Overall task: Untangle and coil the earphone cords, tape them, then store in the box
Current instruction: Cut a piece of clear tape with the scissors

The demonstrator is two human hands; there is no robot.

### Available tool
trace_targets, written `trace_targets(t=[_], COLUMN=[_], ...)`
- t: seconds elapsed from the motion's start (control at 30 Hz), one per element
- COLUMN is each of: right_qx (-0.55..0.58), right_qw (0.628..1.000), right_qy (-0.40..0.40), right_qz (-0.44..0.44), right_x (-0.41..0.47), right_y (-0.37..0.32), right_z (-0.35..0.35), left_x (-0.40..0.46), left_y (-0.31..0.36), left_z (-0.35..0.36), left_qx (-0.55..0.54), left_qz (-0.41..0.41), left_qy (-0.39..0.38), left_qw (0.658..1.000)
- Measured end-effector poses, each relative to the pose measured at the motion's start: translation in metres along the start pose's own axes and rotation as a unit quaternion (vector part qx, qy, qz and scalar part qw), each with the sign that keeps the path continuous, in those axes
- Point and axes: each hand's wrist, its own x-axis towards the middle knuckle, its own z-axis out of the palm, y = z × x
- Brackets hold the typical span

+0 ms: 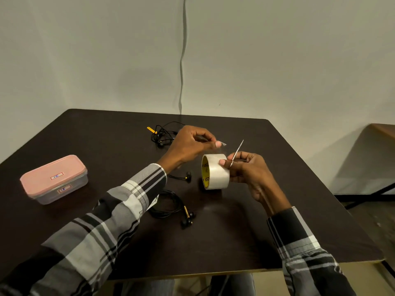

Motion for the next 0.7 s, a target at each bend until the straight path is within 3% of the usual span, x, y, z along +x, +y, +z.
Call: trace_targets(t=[0.47, 0.7], right_qx=[-0.006, -0.083], right_qw=[0.999, 0.996], right_qy=[0.019, -0.008], right_qz=[0.033, -0.011], right_x=[-0.005, -0.009], right_y=[-0.012, -0.011], right_z=[0.003, -0.012], left_x=[0.001, 0.000], left_y=[0.013, 0.010], left_z=[0.004, 0.004], left_qx=[0.087, -0.008], left_qz=[0.052, 0.038], left_qy=[0.032, -0.027], left_qw=[0.994, 0.999])
